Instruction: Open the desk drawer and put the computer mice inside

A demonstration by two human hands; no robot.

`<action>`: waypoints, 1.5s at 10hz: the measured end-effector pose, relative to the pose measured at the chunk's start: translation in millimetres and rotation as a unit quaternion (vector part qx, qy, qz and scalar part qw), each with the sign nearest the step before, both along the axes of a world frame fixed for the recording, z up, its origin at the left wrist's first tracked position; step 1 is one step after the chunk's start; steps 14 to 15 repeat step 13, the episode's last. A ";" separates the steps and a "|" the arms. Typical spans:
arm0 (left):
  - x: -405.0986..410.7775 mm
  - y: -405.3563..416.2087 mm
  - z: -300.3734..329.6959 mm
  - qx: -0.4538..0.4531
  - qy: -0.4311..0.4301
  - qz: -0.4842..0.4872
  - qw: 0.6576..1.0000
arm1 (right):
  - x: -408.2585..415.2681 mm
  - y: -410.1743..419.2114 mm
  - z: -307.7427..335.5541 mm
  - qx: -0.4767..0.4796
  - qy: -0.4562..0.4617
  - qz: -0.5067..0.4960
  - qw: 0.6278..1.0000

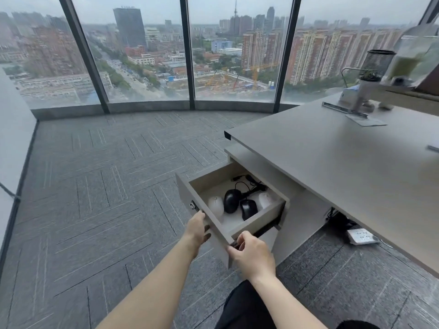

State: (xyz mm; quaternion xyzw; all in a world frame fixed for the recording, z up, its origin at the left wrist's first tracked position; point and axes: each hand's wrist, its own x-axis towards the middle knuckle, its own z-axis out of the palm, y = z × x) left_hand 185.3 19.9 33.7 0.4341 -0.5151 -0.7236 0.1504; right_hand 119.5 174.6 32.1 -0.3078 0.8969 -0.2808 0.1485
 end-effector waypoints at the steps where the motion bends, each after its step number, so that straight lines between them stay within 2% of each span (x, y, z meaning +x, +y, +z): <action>1: -27.8 7.8 1.8 0.007 0.007 -0.009 1.000 | -20.8 8.4 -2.2 -0.008 -0.008 -0.047 0.999; 3: -86.5 12.8 -5.1 0.032 0.023 -0.038 0.999 | -65.0 12.8 -16.5 -0.019 -0.065 -0.163 0.984; 5: -145.5 17.6 -4.2 0.074 0.036 -0.041 0.996 | -113.9 10.6 -21.1 -0.061 -0.095 -0.217 0.970; 9: -205.0 23.6 -4.1 0.120 0.053 -0.028 0.991 | -163.6 11.8 -27.1 -0.103 -0.099 -0.242 0.960; 10: -208.0 17.7 -8.1 0.128 0.048 -0.028 0.990 | -170.0 13.4 -26.8 -0.087 -0.107 -0.236 0.962; 15: -190.5 19.8 -12.9 0.085 0.029 -0.057 0.994 | -161.2 16.4 -15.6 -0.082 -0.090 -0.246 0.962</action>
